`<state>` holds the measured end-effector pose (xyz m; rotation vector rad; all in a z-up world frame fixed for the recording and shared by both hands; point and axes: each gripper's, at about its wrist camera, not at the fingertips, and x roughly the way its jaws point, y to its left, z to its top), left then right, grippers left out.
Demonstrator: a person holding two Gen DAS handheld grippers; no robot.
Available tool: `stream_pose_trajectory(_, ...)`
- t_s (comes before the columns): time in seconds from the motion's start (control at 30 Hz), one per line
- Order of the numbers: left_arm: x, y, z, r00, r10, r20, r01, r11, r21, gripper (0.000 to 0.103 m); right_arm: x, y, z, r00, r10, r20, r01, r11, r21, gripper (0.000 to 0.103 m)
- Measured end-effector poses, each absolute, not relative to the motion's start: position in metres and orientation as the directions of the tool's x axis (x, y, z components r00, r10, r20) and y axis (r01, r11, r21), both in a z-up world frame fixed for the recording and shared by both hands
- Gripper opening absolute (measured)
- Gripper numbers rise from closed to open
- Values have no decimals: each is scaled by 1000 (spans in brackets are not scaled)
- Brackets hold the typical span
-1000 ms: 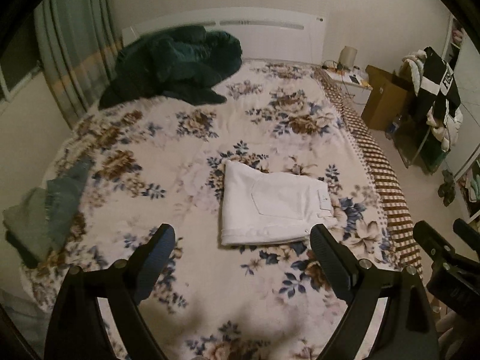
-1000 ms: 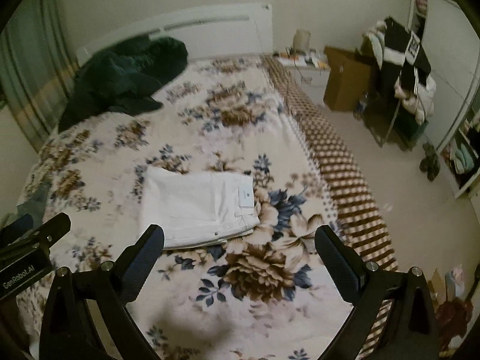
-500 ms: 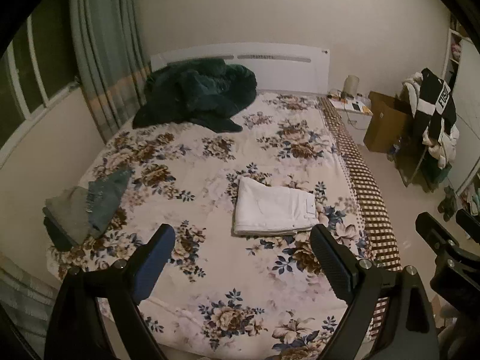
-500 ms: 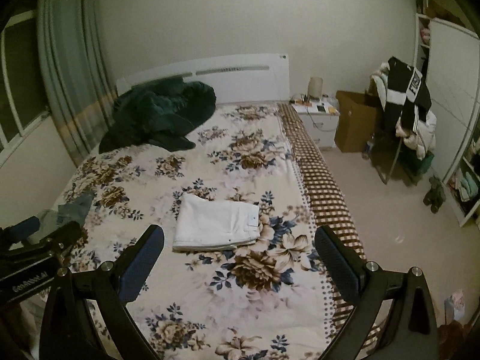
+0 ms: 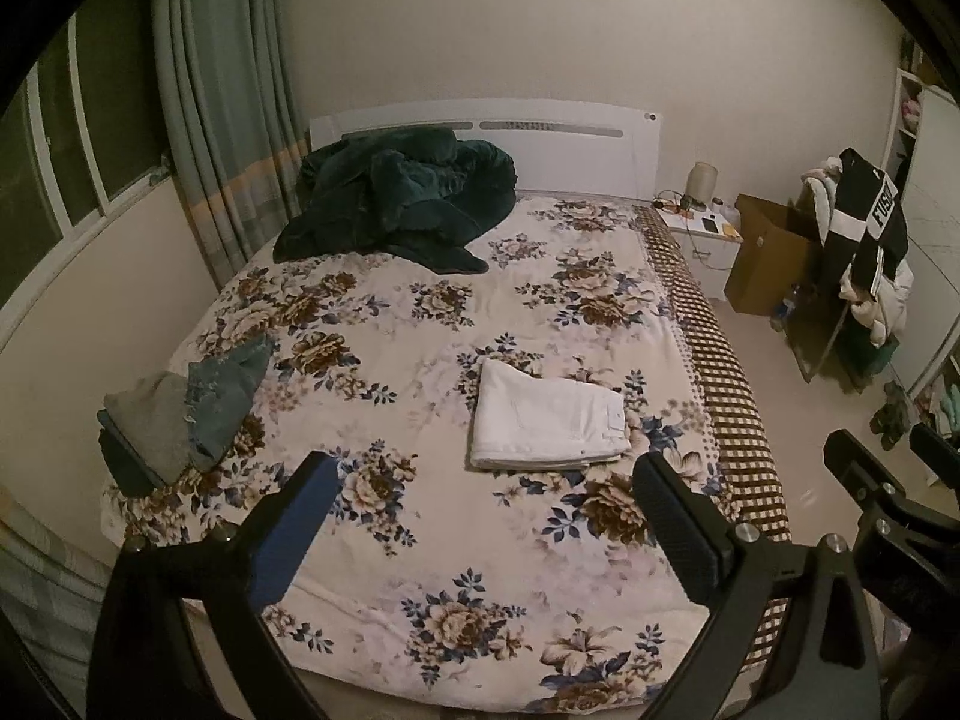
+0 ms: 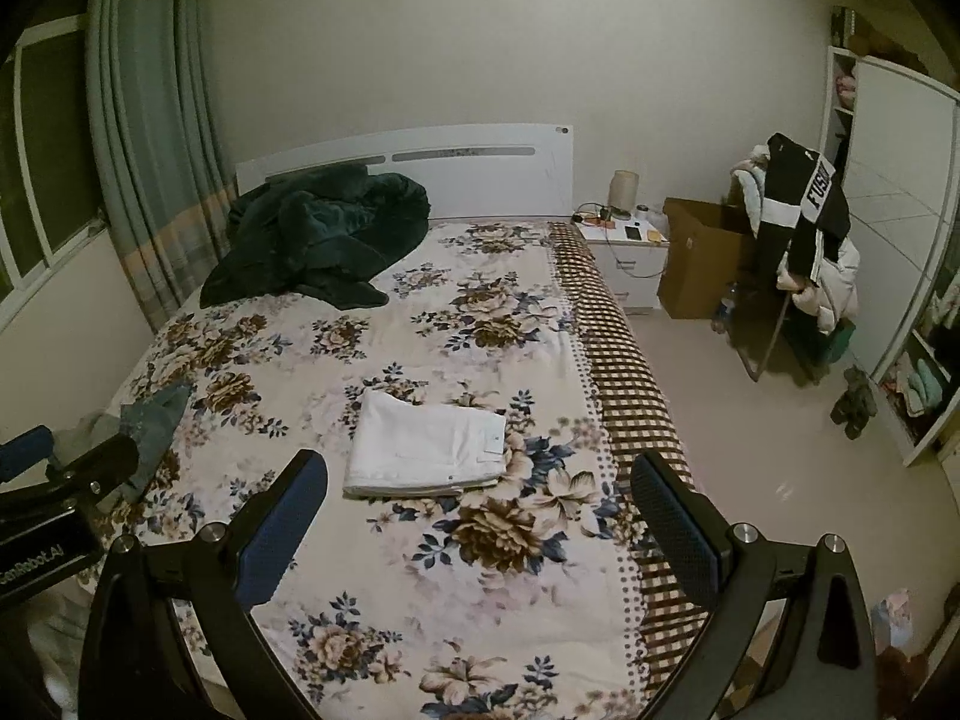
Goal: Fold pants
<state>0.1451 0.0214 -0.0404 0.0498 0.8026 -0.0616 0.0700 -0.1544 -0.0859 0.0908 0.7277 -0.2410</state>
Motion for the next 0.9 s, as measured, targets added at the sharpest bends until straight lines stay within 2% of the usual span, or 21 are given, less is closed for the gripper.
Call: stream_pose_trajectory(0.9, 136, 34, -43, 668, -17, -744, 71, 997, 42, 101, 83, -148, -93, 706, -145, -693, 207, 978, 6, 103)
